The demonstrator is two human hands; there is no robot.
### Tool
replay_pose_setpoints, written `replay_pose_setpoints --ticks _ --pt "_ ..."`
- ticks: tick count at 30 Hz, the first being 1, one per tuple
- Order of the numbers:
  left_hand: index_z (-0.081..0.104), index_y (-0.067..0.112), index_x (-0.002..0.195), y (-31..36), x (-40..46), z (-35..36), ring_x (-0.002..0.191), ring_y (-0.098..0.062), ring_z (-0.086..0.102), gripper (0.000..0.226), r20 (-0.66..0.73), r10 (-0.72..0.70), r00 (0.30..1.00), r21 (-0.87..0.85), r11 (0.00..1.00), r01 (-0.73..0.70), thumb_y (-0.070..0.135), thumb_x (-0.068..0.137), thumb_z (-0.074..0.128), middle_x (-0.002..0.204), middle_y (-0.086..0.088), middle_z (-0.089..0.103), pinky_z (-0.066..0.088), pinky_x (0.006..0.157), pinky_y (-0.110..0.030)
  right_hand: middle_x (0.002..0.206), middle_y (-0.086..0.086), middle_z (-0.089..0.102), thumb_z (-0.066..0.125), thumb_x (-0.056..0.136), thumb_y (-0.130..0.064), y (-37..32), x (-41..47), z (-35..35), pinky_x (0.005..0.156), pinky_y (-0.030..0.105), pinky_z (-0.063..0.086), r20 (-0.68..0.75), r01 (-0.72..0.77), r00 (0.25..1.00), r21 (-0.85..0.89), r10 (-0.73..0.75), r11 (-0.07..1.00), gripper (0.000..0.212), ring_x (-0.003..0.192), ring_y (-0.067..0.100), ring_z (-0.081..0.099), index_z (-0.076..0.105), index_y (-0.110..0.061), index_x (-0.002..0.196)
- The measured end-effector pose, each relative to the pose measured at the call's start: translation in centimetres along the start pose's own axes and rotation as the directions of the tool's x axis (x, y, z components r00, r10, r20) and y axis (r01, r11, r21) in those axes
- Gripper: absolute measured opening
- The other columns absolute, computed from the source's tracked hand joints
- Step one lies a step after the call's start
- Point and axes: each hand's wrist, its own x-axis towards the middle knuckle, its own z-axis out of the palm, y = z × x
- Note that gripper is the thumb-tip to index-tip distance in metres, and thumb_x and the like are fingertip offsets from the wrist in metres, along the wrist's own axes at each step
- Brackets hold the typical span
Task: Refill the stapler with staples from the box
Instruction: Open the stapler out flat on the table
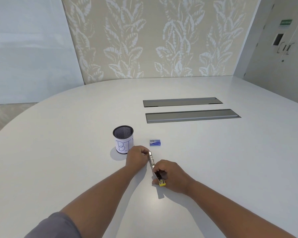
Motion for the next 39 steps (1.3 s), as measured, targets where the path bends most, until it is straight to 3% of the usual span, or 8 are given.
replay_pose_setpoints --ticks 9,12,18,25,28,32,35,39 --pt "0.080 0.012 0.087 0.0 -0.1 0.0 0.085 -0.017 0.069 0.012 -0.006 -0.005 1.000 0.013 1.000 0.005 0.006 0.082 0.070 0.089 0.000 0.078 0.049 0.075 -0.023 0.121 0.002 0.065 0.058 0.088 0.006 0.5 -0.3 -0.8 0.090 0.012 0.049 0.136 0.028 0.991 -0.147 -0.008 0.989 0.037 0.099 0.012 0.065 0.071 -0.010 0.119" --pt "0.080 0.012 0.086 0.0 -0.2 0.0 0.086 -0.017 0.070 0.012 -0.007 -0.016 1.000 0.005 1.000 0.016 0.007 0.082 0.071 0.088 0.000 0.078 0.048 0.074 -0.022 0.119 0.000 0.067 0.053 0.087 0.003 0.1 -0.3 -1.0 0.093 0.027 0.052 0.152 0.063 0.988 -0.227 -0.029 0.972 0.037 0.102 0.016 0.066 0.074 -0.012 0.113" --pt "0.080 0.013 0.087 -0.1 -0.2 0.1 0.086 -0.017 0.070 0.010 -0.010 -0.018 1.000 -0.003 1.000 0.018 0.009 0.082 0.072 0.088 0.001 0.078 0.047 0.074 -0.022 0.112 0.000 0.072 0.054 0.085 0.002 -0.3 -0.1 -1.1 0.095 0.027 0.051 0.146 0.066 0.989 -0.264 -0.028 0.962 0.030 0.104 0.014 0.066 0.077 -0.009 0.101" --pt "0.080 0.018 0.086 -0.5 -0.3 0.2 0.085 -0.014 0.070 0.011 -0.008 -0.014 1.000 -0.010 1.000 0.014 0.012 0.081 0.072 0.088 0.004 0.078 0.051 0.076 -0.024 0.094 -0.011 0.072 0.057 0.079 0.000 -0.3 0.0 -0.5 0.076 0.021 0.054 -0.030 -0.175 0.984 0.046 0.176 0.984 0.027 0.082 0.005 0.067 0.075 -0.018 0.087" --pt "0.081 0.018 0.089 -0.5 -0.1 0.1 0.084 -0.013 0.071 0.010 0.015 -0.008 1.000 -0.017 1.000 0.008 0.014 0.082 0.074 0.088 0.004 0.078 0.049 0.075 -0.022 0.089 -0.014 0.068 0.060 0.086 -0.007 -0.5 0.7 -0.4 0.067 0.013 0.047 -0.116 -0.279 0.949 0.133 0.295 0.951 0.021 0.069 0.000 0.061 0.073 -0.022 0.095" --pt "0.080 0.020 0.092 -0.8 -0.2 -0.1 0.083 -0.009 0.071 0.012 0.049 0.020 0.999 -0.007 1.000 -0.020 0.016 0.084 0.072 0.089 0.008 0.078 0.049 0.075 -0.022 0.084 -0.005 0.070 0.068 0.090 -0.018 -0.8 2.3 -0.1 0.062 0.023 0.049 -0.097 -0.341 0.924 0.225 0.369 0.913 0.018 0.055 0.003 0.059 0.067 -0.027 0.107" --pt "0.079 0.022 0.098 -1.1 -0.1 -0.2 0.082 -0.008 0.071 0.019 0.079 0.038 0.996 -0.018 0.999 -0.037 0.013 0.084 0.068 0.090 0.010 0.077 0.048 0.075 -0.020 0.077 -0.004 0.069 0.069 0.089 -0.026 -0.6 3.3 0.1 0.060 0.020 0.047 -0.061 -0.344 0.933 0.129 0.354 0.930 0.031 0.054 0.001 0.057 0.066 -0.029 0.120" --pt "0.072 0.026 0.120 -1.5 -0.2 -0.3 0.077 0.000 0.065 0.038 0.120 0.095 0.988 -0.040 0.995 -0.091 0.008 0.088 0.062 0.097 0.012 0.075 0.047 0.082 -0.013 0.071 -0.004 0.062 0.058 0.087 -0.032 -1.0 4.1 0.7 0.067 0.037 0.053 -0.086 -0.307 0.951 -0.112 0.298 0.945 0.021 0.068 0.013 0.058 0.064 -0.030 0.107"
